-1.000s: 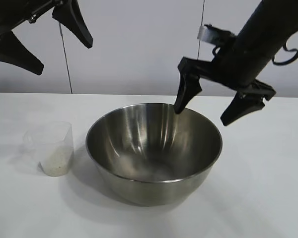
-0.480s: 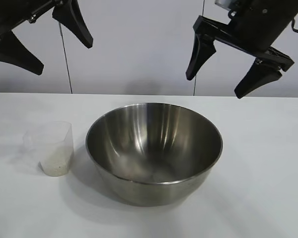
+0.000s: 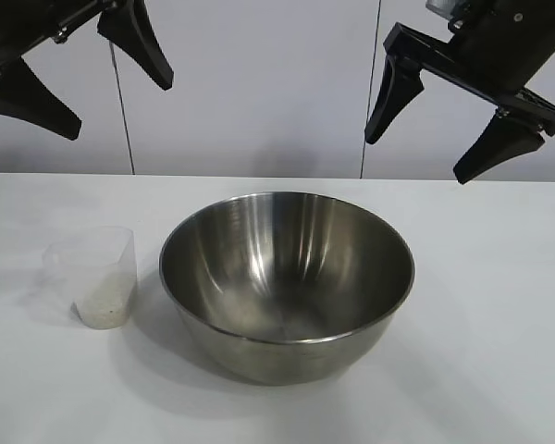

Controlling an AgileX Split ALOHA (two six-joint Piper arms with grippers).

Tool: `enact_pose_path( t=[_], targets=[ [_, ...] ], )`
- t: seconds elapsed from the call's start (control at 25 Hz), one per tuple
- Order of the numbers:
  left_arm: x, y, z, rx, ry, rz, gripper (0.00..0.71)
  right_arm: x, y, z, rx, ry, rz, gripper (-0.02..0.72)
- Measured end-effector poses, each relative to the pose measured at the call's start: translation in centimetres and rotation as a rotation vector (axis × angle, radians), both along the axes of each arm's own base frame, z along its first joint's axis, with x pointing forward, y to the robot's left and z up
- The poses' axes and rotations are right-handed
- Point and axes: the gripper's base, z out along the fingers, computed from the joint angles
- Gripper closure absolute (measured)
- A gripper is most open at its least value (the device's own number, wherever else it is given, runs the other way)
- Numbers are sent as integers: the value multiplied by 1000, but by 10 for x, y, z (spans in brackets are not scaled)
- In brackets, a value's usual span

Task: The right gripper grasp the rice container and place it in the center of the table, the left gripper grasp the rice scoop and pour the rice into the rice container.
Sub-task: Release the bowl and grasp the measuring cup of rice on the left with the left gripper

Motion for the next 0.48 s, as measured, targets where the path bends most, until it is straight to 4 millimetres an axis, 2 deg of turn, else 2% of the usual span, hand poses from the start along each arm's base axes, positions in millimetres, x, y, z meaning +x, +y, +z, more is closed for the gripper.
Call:
enact_pose_path(
  t=[0.48],
  targets=[
    [0, 0, 0, 0, 1, 0, 17, 0, 0, 0, -2, -2, 6, 21]
  ],
)
